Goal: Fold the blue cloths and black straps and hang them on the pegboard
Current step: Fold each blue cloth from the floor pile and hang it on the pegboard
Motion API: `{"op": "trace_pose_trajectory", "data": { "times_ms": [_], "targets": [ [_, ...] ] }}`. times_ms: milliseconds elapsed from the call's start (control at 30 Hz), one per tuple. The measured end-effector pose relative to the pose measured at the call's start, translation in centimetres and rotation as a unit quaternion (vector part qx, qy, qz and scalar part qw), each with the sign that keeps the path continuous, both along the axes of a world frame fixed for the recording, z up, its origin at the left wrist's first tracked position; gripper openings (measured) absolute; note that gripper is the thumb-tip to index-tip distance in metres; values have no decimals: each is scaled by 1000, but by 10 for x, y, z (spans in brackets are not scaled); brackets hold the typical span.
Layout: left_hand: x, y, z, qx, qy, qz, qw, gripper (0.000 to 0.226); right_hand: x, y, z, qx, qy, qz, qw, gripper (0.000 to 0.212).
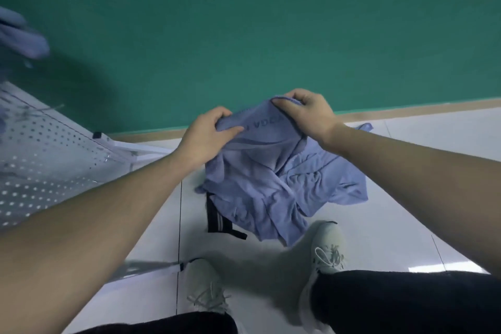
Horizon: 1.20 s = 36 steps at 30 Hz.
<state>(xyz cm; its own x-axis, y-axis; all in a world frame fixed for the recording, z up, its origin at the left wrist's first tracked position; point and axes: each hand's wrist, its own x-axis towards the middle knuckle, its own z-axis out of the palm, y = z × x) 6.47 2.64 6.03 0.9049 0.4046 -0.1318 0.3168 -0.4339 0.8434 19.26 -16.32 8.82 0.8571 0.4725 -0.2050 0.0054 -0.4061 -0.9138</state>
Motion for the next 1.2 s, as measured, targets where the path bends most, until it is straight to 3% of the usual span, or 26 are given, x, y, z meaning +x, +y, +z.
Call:
{"op": "trace_pose_trajectory", "data": {
  "times_ms": [133, 233, 333, 533, 733, 833, 1067, 1200],
  "targets": [
    [-31, -8, 47, -51, 12, 38, 998, 17, -12, -27, 62, -62, -58, 33, 996, 33],
    [-60, -12, 80, -80, 5, 42, 996, 13, -25, -47, 100, -54, -83, 54, 994, 36],
    [-87, -18, 104, -77, 12, 31, 996, 10, -39, -66, 129, -55, -100, 63, 991, 24],
    [-129, -36, 148, -86, -9, 110, 990, 17, -65, -100, 171, -96, -89, 90, 987, 4],
    [-160, -59, 200, -137, -117, 195, 964, 13, -92, -122, 208, 43, -3, 34, 998, 16],
    [-172, -66, 226, -164, -163, 235, 944, 11, -109, -128, 222, 57, -8, 34, 998, 20],
    [-198, -81, 269, -316, -163, 218, 909, 5, -145, -127, 253, 75, -23, -25, 997, 18],
    [-211, -95, 276, -349, -175, 221, 894, 13, -162, -125, 261, 101, 36, -64, 992, 12]
  ]
}}
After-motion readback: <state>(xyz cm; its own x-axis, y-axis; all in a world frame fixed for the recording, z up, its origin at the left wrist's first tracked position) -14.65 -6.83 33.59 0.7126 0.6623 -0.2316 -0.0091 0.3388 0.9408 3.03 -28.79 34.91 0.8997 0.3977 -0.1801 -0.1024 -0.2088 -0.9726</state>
